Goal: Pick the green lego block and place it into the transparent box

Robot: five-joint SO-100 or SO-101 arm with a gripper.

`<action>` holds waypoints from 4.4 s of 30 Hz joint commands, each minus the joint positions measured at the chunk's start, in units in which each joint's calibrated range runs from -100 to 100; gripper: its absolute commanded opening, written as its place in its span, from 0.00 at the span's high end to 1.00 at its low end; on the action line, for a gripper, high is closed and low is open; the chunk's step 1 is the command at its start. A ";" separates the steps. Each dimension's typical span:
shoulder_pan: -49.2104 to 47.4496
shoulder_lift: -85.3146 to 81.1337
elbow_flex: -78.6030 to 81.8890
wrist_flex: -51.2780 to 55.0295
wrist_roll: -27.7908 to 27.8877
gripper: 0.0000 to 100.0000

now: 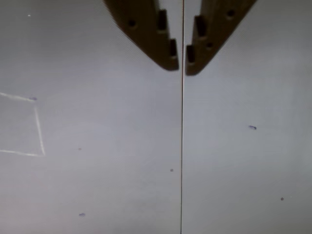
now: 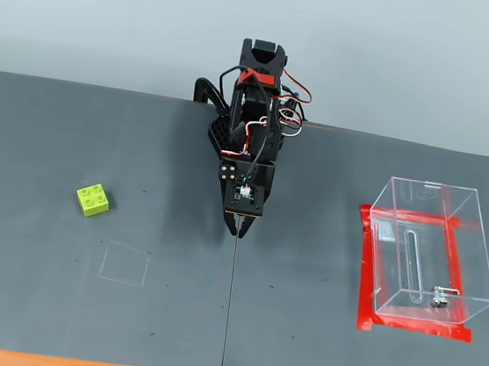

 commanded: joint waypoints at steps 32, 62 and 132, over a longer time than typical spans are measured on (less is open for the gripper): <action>-0.60 -0.26 -2.99 0.74 -0.15 0.98; 24.54 36.20 -45.87 17.15 0.11 0.98; 43.57 77.91 -44.78 -25.48 6.67 0.63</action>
